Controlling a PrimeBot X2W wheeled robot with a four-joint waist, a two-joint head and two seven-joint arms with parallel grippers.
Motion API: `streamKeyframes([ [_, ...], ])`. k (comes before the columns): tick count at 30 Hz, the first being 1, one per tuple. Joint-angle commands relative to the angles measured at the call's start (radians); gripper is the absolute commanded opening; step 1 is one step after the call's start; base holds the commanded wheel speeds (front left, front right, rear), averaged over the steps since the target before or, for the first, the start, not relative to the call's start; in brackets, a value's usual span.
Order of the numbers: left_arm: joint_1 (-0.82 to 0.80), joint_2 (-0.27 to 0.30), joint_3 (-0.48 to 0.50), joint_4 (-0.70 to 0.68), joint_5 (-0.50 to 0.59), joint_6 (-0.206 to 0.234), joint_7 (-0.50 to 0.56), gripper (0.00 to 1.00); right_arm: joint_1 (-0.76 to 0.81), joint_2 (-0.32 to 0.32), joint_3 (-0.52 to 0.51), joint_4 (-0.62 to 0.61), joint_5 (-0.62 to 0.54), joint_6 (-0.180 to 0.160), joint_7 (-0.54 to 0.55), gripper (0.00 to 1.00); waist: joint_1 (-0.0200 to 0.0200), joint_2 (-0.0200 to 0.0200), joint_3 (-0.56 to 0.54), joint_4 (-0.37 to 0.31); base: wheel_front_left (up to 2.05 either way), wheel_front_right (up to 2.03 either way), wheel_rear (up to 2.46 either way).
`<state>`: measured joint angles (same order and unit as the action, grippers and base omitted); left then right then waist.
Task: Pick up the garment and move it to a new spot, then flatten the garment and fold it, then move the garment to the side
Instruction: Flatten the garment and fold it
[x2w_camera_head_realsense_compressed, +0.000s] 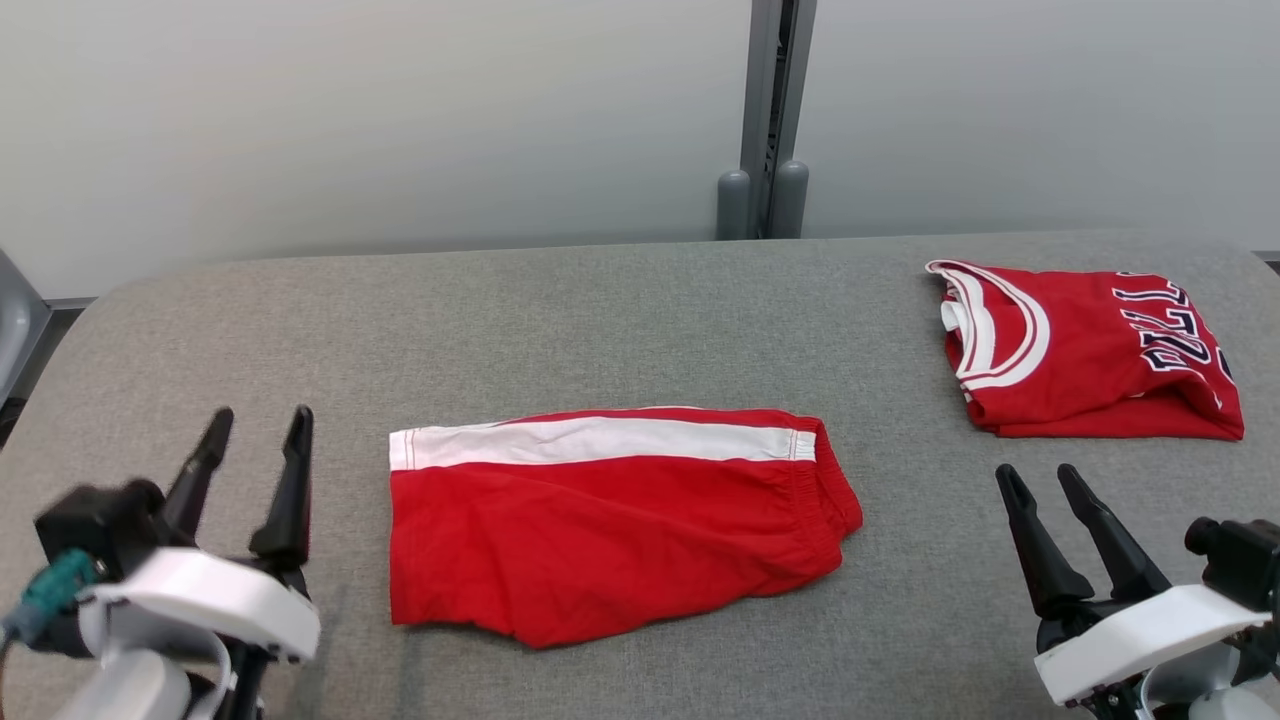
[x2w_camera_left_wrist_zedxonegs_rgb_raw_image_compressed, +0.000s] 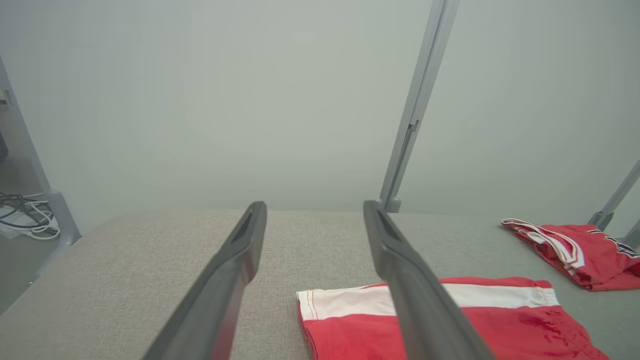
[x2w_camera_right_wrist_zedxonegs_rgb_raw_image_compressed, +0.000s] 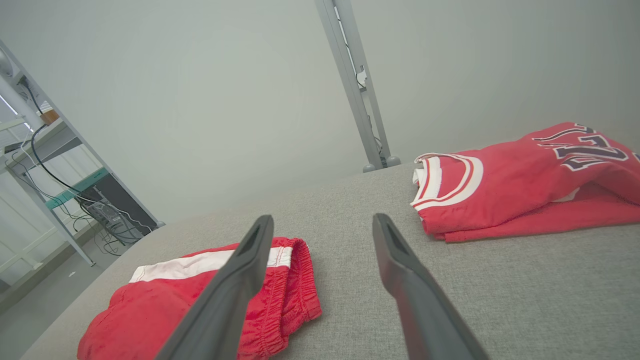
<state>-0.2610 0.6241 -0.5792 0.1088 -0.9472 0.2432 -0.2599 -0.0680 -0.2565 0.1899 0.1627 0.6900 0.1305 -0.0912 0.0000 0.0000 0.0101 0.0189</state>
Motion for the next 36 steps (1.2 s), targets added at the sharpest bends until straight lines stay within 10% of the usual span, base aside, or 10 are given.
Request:
streamKeyframes([
  [1,0.059,-0.039,0.058,-0.017,0.078,-0.005,-0.003,1.00,0.012,0.008,-0.003,0.007,-0.022,0.001,-0.034,1.00,0.0000,0.0000,-0.005,0.004,0.00,0.00,0.00],
  [19,0.295,-0.419,0.468,-0.011,0.517,-0.273,-0.004,1.00,0.010,0.054,0.001,0.080,-0.121,0.001,-0.147,1.00,0.0000,0.0000,-0.004,0.062,0.00,0.00,0.00],
  [36,0.273,-0.524,0.557,0.048,0.618,-0.367,-0.004,1.00,-0.196,-0.003,0.087,0.317,0.078,0.001,0.191,1.00,0.0000,0.0000,-0.006,0.127,0.00,0.00,0.00],
])
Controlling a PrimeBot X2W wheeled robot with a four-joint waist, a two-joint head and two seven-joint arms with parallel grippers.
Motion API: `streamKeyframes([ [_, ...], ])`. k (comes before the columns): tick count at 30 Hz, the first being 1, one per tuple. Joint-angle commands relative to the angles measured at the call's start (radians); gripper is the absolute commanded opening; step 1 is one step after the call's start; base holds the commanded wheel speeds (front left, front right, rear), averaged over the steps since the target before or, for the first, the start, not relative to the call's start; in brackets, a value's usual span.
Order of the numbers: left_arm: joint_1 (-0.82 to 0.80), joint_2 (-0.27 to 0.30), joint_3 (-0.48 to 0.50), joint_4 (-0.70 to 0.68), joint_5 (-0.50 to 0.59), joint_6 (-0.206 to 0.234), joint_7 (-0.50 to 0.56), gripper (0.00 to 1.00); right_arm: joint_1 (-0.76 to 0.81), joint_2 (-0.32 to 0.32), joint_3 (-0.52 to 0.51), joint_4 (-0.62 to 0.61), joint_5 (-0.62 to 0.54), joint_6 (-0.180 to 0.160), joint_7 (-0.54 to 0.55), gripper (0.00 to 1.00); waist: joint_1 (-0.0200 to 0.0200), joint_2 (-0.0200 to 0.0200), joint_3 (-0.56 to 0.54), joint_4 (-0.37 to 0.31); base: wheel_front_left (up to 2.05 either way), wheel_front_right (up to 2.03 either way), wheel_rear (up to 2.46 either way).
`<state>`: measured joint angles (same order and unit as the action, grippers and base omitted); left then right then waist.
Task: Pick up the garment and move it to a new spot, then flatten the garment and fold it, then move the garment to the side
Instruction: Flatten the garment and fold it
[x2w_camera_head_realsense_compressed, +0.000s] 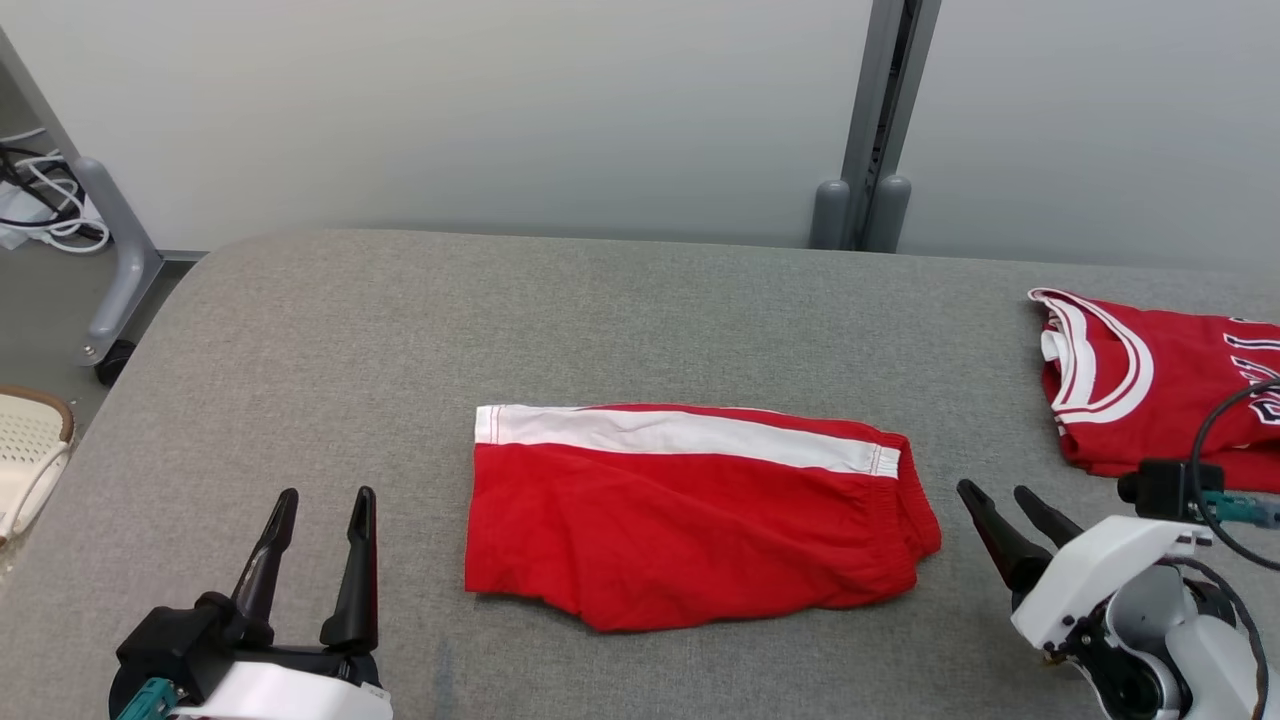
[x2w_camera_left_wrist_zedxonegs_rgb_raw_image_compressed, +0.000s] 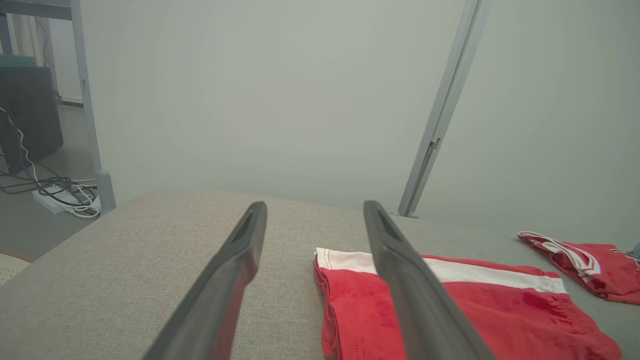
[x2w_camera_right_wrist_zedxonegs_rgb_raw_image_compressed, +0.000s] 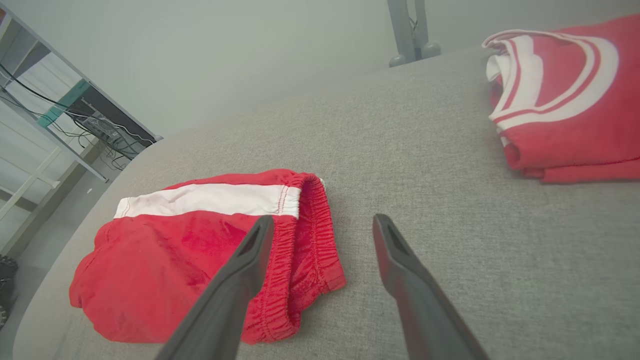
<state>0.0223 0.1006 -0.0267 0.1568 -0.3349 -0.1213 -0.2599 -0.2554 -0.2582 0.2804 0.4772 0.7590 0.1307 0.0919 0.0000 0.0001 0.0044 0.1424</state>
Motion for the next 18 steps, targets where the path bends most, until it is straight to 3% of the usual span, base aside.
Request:
streamKeyframes([
  [1,-0.010,-0.003,0.005,0.002,0.008,-0.004,-0.004,1.00,-0.025,0.004,-0.006,0.018,0.018,0.001,0.034,1.00,0.0000,-0.0001,0.000,0.008,0.00,0.00,0.00],
  [7,-0.019,-0.012,-0.006,0.015,0.015,-0.009,-0.004,1.00,-0.122,0.022,-0.051,0.131,0.063,0.000,0.167,1.00,0.0000,-0.0001,0.006,0.038,0.00,0.00,0.00],
  [18,-0.035,-0.007,-0.028,0.029,-0.003,-0.010,-0.004,1.00,-0.263,0.077,-0.088,0.351,0.038,0.000,0.330,1.00,0.0000,-0.0001,0.029,0.091,0.00,0.00,0.00],
])
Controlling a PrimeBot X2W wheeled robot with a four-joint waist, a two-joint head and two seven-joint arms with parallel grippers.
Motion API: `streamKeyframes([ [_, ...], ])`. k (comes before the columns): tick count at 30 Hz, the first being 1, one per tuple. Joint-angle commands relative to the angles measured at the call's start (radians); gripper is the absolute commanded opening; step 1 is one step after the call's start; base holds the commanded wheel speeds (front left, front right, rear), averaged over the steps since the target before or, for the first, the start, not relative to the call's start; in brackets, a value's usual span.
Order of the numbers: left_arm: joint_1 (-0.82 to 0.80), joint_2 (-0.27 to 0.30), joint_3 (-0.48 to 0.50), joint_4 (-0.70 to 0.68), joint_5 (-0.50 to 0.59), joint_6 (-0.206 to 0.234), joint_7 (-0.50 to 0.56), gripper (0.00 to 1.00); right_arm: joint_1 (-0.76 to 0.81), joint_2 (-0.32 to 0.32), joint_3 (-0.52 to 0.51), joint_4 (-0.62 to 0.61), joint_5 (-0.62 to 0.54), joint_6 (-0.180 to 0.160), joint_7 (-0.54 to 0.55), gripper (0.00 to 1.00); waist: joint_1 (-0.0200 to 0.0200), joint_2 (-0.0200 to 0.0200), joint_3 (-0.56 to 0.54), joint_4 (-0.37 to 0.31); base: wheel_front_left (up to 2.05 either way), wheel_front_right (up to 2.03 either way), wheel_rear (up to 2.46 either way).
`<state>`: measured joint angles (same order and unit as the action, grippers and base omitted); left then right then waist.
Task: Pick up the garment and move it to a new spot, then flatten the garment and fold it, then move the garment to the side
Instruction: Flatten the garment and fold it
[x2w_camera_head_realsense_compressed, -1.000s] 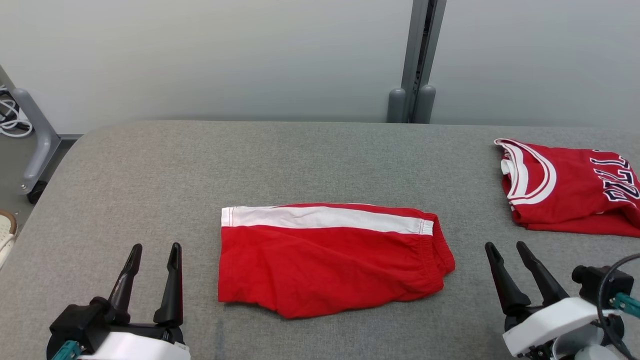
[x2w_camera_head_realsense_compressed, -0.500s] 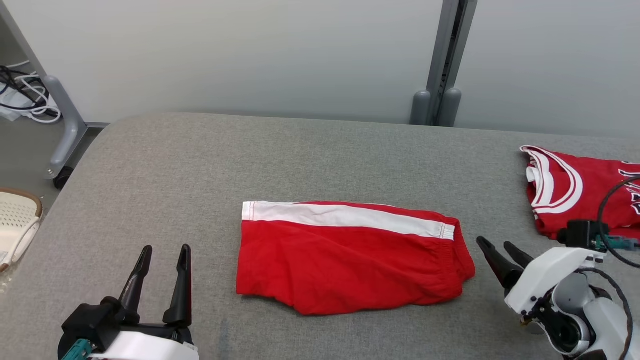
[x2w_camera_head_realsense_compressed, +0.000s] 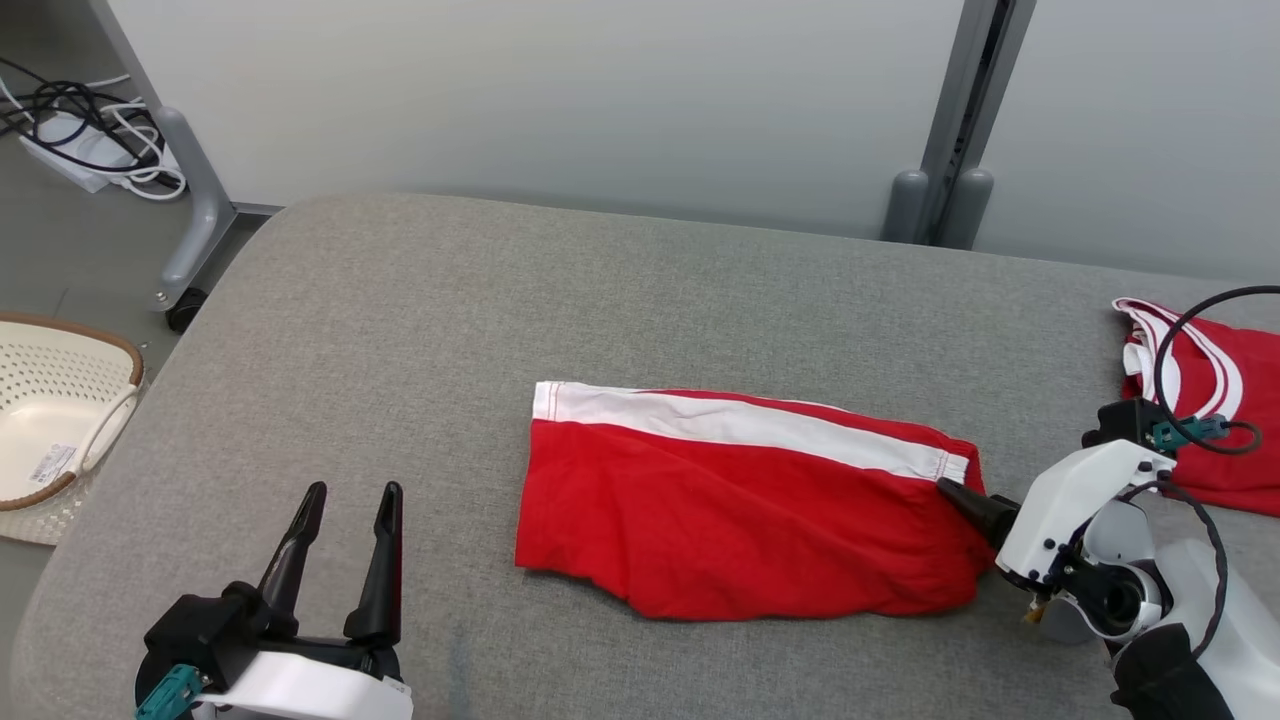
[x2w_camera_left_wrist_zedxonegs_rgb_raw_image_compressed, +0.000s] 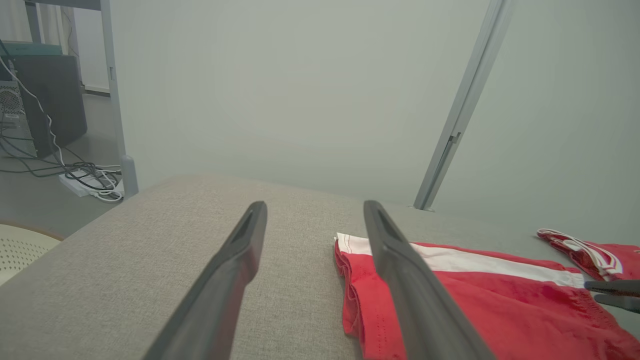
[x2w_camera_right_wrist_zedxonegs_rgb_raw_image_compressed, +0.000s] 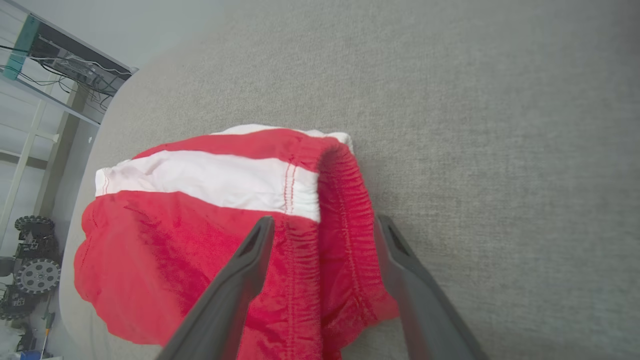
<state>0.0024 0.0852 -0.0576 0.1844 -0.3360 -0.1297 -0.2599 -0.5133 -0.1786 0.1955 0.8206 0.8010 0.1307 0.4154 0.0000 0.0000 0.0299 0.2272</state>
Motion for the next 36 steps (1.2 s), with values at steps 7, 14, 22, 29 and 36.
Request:
streamKeyframes([
  [7,-0.022,0.014,0.004,0.008,-0.014,-0.002,-0.004,1.00,-0.029,0.008,-0.008,0.103,-0.029,0.000,0.061,1.00,0.0000,0.0000,0.012,0.033,0.00,0.00,0.00],
  [14,-0.027,0.018,0.001,0.016,-0.018,-0.002,-0.004,1.00,-0.040,0.043,-0.032,0.158,-0.015,0.000,0.093,1.00,0.0000,0.0000,0.014,0.043,0.00,0.00,0.00],
  [22,-0.036,0.019,-0.005,0.029,-0.022,-0.002,-0.004,1.00,-0.051,0.056,-0.041,0.137,0.020,0.000,0.041,0.00,0.0000,0.0000,0.018,0.044,0.00,0.00,0.00],
  [29,-0.024,0.023,-0.008,0.036,-0.025,-0.002,-0.004,1.00,-0.042,0.045,-0.026,0.132,0.042,0.000,0.027,0.00,0.0000,0.0000,0.009,0.034,0.00,0.00,0.00],
  [36,-0.010,0.029,-0.003,0.037,-0.023,-0.002,-0.004,1.00,0.019,-0.018,0.002,0.069,0.067,0.000,0.035,0.00,0.0000,0.0000,-0.015,-0.005,0.00,0.00,0.00],
])
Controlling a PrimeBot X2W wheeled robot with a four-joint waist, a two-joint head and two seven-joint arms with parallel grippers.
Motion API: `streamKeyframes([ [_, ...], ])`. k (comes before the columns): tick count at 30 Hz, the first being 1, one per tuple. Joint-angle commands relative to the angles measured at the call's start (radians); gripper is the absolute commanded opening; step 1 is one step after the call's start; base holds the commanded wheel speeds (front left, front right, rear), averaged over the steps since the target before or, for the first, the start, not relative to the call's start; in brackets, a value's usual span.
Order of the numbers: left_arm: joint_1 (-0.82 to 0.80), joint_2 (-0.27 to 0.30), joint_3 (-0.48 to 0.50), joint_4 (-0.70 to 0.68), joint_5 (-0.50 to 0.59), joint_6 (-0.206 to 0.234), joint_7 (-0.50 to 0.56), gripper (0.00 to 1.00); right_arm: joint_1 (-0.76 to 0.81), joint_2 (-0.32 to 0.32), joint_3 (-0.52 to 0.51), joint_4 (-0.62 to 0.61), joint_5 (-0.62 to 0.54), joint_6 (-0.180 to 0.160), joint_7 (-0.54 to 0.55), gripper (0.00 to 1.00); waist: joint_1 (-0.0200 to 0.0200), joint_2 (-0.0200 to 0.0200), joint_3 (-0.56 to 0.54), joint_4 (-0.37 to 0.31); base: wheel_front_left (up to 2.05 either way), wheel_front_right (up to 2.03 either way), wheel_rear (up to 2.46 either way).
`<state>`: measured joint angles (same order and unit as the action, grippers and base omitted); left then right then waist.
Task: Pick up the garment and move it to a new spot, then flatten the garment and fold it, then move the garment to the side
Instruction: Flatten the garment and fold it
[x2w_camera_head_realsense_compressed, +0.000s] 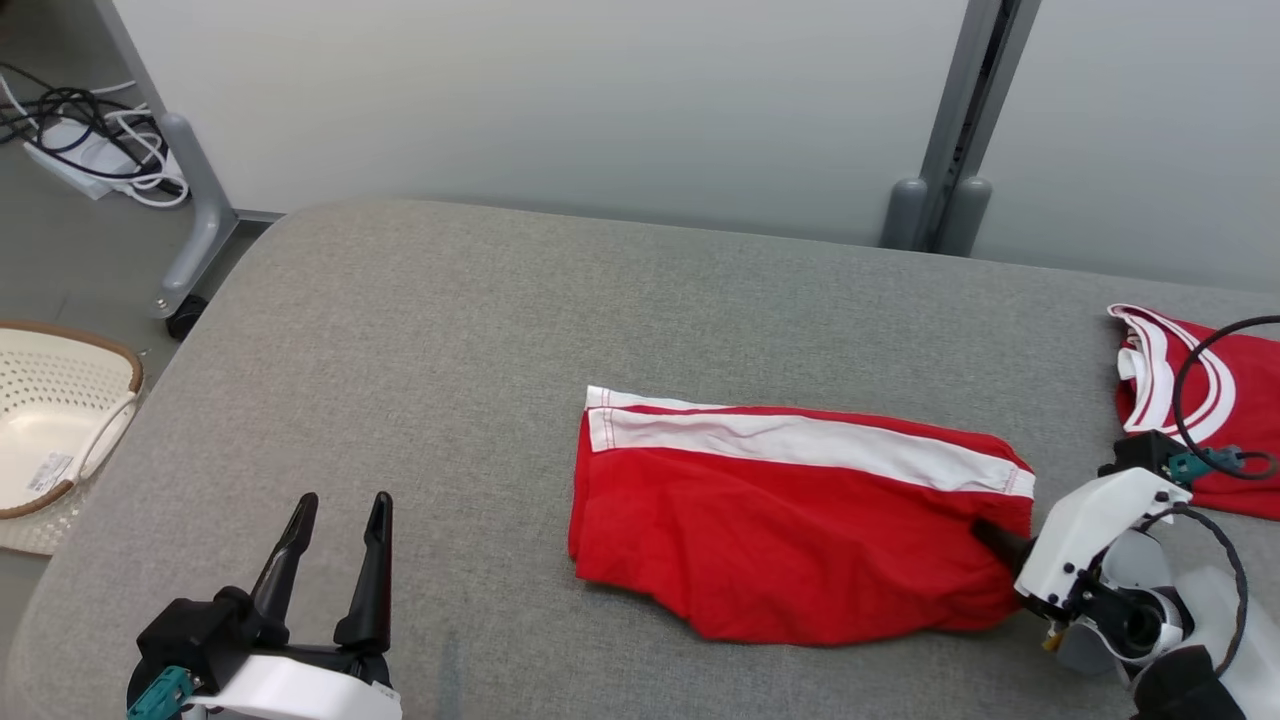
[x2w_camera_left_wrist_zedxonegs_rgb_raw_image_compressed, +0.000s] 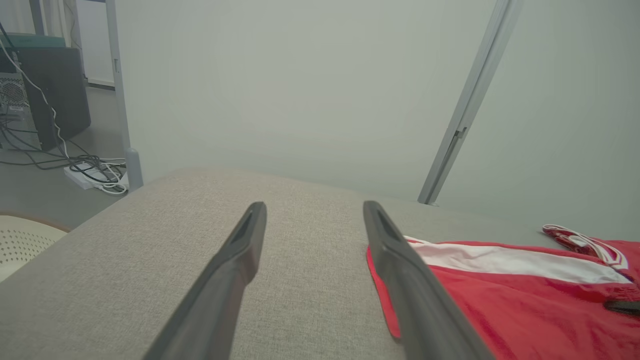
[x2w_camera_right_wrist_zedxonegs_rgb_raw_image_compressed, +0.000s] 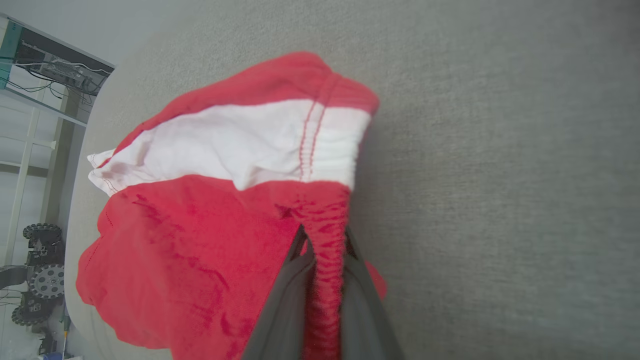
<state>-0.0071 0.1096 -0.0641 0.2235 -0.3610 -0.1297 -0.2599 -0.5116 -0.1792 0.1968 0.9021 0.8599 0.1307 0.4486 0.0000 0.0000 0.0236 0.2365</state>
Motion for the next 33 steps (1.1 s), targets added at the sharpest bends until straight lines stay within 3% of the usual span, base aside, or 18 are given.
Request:
streamKeyframes([
  [1,0.004,0.005,0.005,-0.002,0.003,-0.002,-0.004,1.00,0.029,-0.030,0.003,-0.025,0.011,0.000,0.005,0.00,0.0000,0.0000,-0.013,-0.022,0.00,0.00,0.00],
  [10,0.028,0.004,0.002,-0.008,0.009,-0.002,-0.004,1.00,0.109,-0.164,-0.003,-0.142,-0.008,0.000,0.057,0.00,0.0000,0.0000,-0.041,-0.090,0.00,0.00,0.00],
  [16,0.031,0.002,-0.011,-0.005,0.009,-0.002,-0.004,1.00,0.128,-0.201,-0.028,-0.266,-0.017,0.000,0.140,0.00,0.0000,0.0000,-0.047,-0.099,0.00,0.00,0.00],
  [25,0.023,-0.003,-0.026,0.015,0.000,-0.002,-0.004,1.00,0.152,-0.155,-0.083,-0.448,-0.021,0.000,0.278,0.00,0.0000,0.0000,-0.056,-0.056,0.00,0.00,0.00],
  [33,0.012,-0.009,-0.035,0.027,-0.007,-0.002,-0.004,1.00,0.142,-0.046,-0.117,-0.548,-0.062,0.001,0.387,0.00,0.0000,0.0000,-0.054,-0.002,0.00,0.00,0.00],
])
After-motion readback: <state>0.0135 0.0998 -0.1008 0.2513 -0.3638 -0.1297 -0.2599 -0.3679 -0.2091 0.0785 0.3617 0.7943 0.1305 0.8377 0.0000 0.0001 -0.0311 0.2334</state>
